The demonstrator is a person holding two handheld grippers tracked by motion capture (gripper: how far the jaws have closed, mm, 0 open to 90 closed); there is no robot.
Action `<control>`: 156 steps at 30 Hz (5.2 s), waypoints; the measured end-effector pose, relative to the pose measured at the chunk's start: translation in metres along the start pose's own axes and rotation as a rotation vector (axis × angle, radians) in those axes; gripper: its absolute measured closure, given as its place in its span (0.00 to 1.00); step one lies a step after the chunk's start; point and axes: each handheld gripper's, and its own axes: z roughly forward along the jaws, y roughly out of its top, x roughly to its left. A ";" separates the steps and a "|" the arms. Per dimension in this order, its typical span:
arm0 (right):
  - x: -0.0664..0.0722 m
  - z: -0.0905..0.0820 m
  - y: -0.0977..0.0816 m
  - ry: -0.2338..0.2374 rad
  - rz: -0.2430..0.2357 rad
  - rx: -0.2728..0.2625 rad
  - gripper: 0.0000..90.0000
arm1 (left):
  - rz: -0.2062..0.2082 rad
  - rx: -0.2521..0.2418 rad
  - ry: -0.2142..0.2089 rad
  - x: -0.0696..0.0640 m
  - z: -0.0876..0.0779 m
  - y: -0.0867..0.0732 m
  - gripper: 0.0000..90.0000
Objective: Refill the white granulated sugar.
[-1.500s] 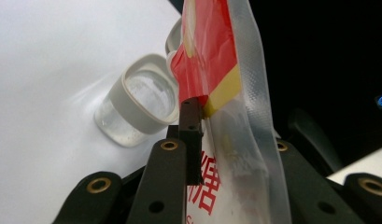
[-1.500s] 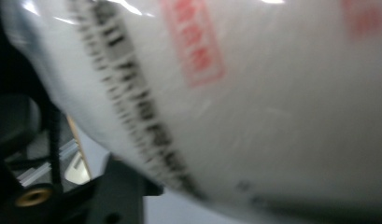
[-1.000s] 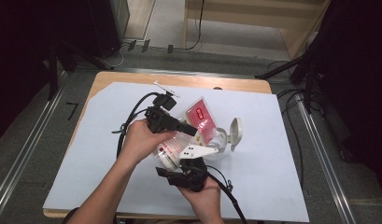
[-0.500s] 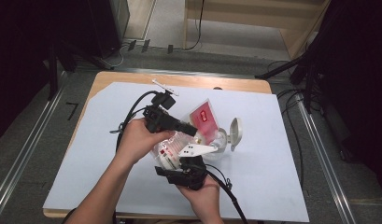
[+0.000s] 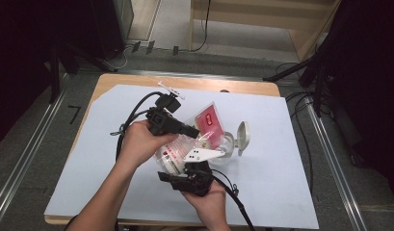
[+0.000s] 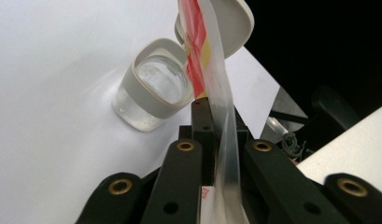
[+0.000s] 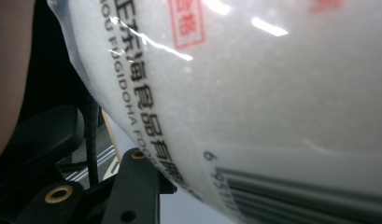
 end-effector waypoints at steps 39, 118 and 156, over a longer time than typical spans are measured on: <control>-0.005 0.002 0.015 0.018 0.051 -0.016 0.66 | -0.042 0.003 0.033 -0.005 -0.003 0.009 0.95; -0.002 -0.001 0.021 0.071 0.105 -0.061 0.70 | 0.015 -0.021 0.094 -0.017 -0.006 0.010 0.90; -0.005 -0.004 0.027 0.107 0.117 -0.079 0.70 | 0.007 0.055 0.063 -0.011 -0.006 0.036 0.94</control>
